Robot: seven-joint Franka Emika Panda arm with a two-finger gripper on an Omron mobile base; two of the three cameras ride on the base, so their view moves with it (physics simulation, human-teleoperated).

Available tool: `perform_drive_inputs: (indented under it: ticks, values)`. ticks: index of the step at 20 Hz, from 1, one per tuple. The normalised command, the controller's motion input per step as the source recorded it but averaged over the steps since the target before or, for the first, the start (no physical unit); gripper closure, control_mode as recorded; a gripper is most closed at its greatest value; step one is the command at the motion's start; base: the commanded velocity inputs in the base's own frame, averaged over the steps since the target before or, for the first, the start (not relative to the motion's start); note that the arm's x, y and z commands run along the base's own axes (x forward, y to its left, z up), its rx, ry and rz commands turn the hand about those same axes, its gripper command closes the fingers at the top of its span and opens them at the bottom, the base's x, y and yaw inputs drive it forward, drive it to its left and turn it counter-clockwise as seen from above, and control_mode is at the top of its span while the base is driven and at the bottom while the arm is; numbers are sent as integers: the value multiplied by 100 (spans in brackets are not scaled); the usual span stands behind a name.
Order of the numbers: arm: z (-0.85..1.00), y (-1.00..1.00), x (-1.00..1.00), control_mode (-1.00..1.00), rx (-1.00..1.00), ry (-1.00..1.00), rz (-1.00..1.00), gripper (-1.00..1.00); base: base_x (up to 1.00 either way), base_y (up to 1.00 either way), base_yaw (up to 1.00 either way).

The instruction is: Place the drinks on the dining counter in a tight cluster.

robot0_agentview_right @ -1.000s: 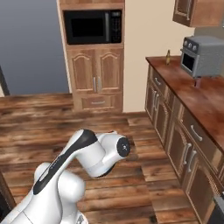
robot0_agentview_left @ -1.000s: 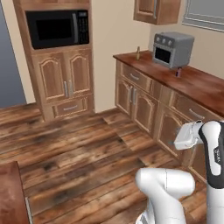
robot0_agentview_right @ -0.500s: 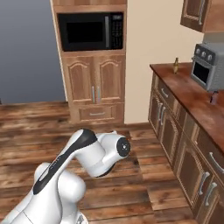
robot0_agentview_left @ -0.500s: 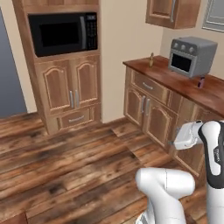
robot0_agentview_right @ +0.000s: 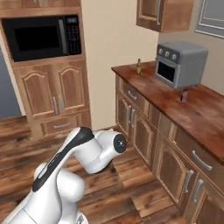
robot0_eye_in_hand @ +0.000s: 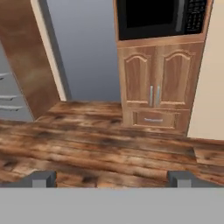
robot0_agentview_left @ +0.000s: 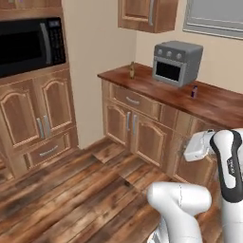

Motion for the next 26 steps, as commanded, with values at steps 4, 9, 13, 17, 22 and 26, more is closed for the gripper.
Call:
perform_drive_inputs:
  ticks: [4,9,13,17,22,26]
  values:
    - [0,0,0,100,0,0,0,-100,48,30,-64]
    - [0,0,0,100,0,0,0,-100,52,31,-61]
    - [0,0,0,100,0,0,0,-100,60,35,-53]
    - [0,0,0,100,0,0,0,-100,83,36,-24]
    - [0,0,0,100,0,0,0,-100,87,35,-18]
    - [0,0,0,100,0,0,0,-100,85,35,-23]
